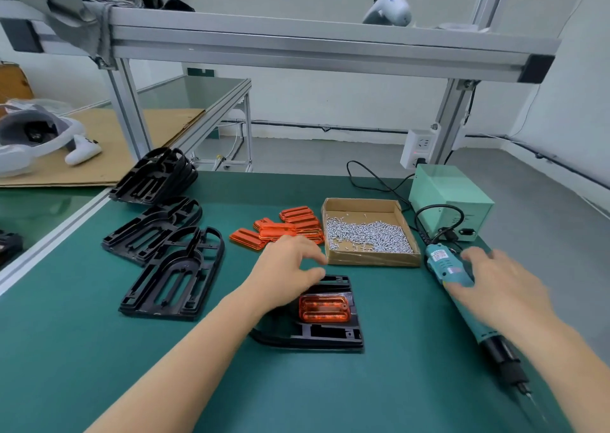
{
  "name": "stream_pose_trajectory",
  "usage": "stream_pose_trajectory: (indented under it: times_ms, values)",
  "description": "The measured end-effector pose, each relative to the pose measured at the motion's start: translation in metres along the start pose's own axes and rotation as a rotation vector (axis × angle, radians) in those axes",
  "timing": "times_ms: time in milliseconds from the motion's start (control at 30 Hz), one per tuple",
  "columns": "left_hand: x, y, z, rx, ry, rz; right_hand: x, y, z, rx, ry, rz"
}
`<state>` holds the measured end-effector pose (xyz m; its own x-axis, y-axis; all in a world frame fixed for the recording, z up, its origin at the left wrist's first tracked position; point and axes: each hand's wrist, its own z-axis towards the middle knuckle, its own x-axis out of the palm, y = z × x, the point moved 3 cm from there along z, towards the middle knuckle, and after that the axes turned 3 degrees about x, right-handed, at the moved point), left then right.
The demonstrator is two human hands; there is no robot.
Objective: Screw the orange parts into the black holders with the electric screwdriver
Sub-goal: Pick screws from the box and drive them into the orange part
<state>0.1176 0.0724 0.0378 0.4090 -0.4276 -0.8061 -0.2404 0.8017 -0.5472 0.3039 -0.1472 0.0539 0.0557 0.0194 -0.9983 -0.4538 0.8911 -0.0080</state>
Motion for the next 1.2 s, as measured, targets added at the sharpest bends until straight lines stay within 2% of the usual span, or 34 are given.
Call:
stream_pose_trajectory:
  times_ms: [100,267,567,933,1067,1200]
  values:
    - [0.002,-0.011,0.031,-0.051,-0.035,-0.067,0.006,-0.012,0.002,0.051,0.116,-0.070]
    - [0.019,-0.020,0.078,-0.099,0.042,-0.014,0.022,-0.011,0.000,0.065,0.200,-0.034]
    - [0.059,-0.016,0.118,-0.141,0.246,0.188,0.033,-0.021,0.005,0.065,0.282,0.238]
    - [0.068,-0.015,0.129,-0.139,0.231,0.196,0.022,-0.012,-0.004,-0.023,0.408,0.922]
    - [0.068,-0.015,0.128,-0.105,0.257,0.235,0.020,0.001,-0.008,0.019,0.508,1.217]
    - [0.069,-0.018,0.130,-0.090,0.307,0.292,0.017,0.015,-0.008,0.031,0.501,1.424]
